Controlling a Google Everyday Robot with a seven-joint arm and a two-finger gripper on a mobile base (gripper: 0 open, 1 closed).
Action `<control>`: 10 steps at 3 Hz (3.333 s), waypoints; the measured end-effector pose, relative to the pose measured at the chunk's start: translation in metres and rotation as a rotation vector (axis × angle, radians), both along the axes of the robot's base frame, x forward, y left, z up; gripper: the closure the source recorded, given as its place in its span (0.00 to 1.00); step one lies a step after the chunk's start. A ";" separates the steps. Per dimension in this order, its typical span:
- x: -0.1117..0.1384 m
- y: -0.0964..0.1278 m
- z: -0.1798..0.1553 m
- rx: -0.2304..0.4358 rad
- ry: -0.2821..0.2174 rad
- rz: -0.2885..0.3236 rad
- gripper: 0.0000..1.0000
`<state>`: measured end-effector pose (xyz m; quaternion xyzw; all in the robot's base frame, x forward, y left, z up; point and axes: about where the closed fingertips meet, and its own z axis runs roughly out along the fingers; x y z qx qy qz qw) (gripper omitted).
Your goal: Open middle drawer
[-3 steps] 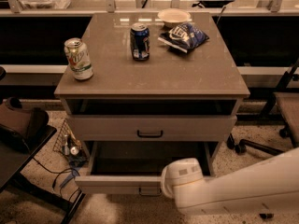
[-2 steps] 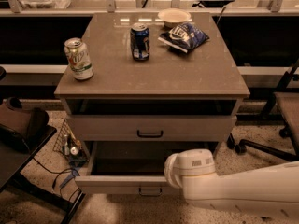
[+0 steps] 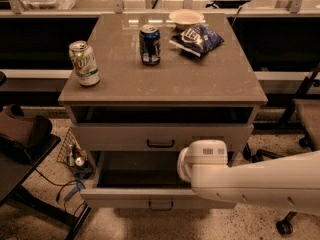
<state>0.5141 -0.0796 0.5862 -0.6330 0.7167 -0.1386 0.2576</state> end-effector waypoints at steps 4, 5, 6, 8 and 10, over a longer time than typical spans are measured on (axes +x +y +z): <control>0.030 -0.001 -0.075 -0.010 0.107 -0.015 1.00; 0.036 0.008 -0.100 0.012 0.134 -0.003 1.00; 0.040 0.017 -0.126 0.054 0.152 0.002 1.00; 0.035 0.029 -0.181 0.116 0.184 0.005 1.00; 0.027 0.028 -0.204 0.114 0.227 0.000 1.00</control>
Offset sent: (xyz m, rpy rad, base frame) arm 0.0360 -0.0102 -0.0449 -0.0586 0.0733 -0.0396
